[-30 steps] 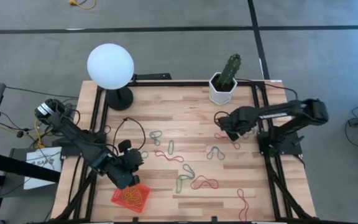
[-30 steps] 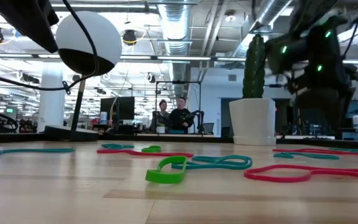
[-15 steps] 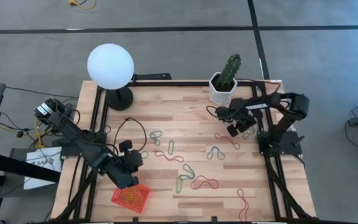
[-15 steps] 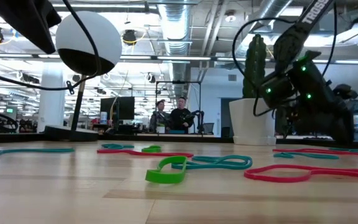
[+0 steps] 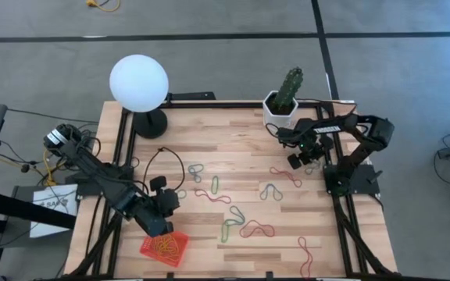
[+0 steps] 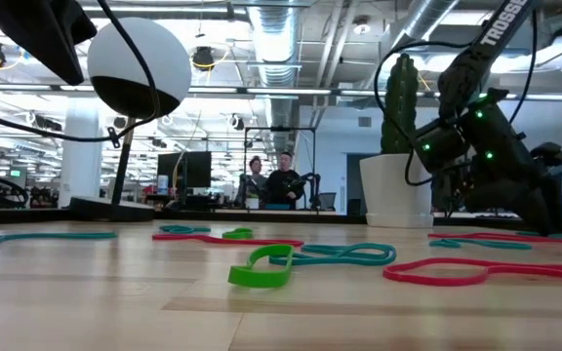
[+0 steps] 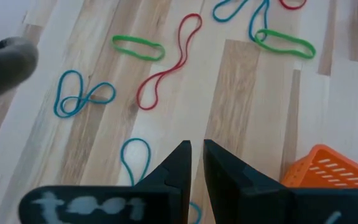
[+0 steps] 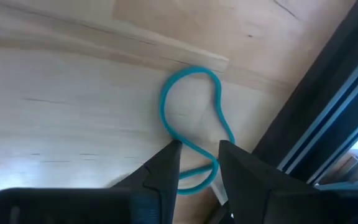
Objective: Pick and place rubber bands into bin
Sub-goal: Put the blue rubber band into the basket
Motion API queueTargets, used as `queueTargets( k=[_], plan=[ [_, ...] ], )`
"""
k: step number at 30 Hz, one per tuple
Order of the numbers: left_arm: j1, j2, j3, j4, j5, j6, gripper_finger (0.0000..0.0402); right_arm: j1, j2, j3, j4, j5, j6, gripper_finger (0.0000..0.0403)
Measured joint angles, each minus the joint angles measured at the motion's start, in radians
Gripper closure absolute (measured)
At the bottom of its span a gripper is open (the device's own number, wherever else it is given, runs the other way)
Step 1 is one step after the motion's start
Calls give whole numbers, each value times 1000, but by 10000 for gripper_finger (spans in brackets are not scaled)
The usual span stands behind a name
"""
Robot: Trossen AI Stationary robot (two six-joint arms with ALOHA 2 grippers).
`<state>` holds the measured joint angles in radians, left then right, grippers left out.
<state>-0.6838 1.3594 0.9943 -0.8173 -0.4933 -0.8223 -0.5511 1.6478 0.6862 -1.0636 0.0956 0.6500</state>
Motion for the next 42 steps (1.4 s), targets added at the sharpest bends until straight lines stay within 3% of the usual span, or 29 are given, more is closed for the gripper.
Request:
queueTargets(
  k=[5,11,19,30,34,38,42],
  plan=[
    [0,0,-16,2,1,-5,368,-25,0,-1,6,-14,-60,306],
    [-21,1,9,13,39,3,368,-50,6,-2,6,-19,-83,391],
    [-91,0,83,-122,15,-40,368,-38,-3,-12,-22,15,-84,400],
    [-115,0,84,-203,-26,-128,368,121,-197,25,-115,8,3,402],
    [-115,0,84,-203,-34,-128,368,196,-283,25,-94,-47,30,403],
    [-115,0,84,-203,-40,-128,368,282,-355,26,-17,-104,64,403],
    [-114,0,84,-203,-43,-128,368,377,-418,27,167,-177,52,403]
  ],
)
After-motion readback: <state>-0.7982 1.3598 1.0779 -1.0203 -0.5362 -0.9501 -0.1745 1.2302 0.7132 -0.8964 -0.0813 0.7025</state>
